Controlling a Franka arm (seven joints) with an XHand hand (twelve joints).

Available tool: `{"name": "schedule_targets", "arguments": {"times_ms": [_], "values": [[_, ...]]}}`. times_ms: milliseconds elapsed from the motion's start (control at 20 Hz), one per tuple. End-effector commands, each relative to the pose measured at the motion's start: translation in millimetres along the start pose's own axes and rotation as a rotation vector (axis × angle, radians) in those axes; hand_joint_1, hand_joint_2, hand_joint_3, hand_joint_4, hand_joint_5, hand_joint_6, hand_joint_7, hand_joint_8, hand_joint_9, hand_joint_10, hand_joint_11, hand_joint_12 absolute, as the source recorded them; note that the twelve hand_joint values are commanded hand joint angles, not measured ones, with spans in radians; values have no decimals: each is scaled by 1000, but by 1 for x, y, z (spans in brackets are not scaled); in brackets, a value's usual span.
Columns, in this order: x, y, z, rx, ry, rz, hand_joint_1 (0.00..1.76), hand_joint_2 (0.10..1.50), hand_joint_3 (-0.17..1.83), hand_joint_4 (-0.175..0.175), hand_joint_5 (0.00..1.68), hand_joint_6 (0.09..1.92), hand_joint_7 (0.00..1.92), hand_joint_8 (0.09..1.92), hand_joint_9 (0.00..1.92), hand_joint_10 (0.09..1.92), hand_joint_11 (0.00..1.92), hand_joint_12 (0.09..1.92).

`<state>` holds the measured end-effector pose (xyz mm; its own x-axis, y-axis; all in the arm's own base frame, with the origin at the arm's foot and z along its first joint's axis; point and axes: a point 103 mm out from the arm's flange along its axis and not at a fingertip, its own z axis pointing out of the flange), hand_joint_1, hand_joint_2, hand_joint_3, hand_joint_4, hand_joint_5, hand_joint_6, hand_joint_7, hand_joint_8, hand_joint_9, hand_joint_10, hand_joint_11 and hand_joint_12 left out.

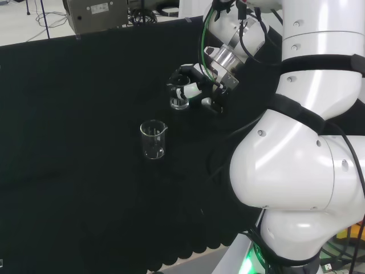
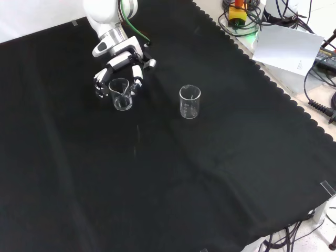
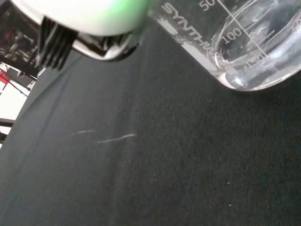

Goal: Pick up the beaker on the right.

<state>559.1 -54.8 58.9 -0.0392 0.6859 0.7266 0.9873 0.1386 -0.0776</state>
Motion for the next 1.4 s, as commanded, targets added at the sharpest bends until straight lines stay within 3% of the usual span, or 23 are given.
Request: {"name": "schedule_targets", "arguments": {"times_ms": [50, 300, 600, 1100, 1400], "values": [[-2, -1, 3, 14, 5, 4, 1018, 482, 728, -22, 453, 937, 380, 679, 540, 579, 129, 1377], [-5, -3, 7, 5, 36, 11, 1025, 468, 746, -28, 342, 840, 351, 688, 519, 579, 128, 1377], [-8, -3, 7, -23, 125, 17, 1011, 457, 761, -28, 354, 748, 317, 700, 492, 592, 127, 1375], [-35, 3, -2, 1, 153, 37, 998, 470, 747, -11, 533, 830, 387, 709, 560, 603, 170, 1365], [-46, 7, -7, 20, 165, 38, 1023, 506, 712, 43, 862, 804, 535, 659, 660, 567, 263, 1345]]}}
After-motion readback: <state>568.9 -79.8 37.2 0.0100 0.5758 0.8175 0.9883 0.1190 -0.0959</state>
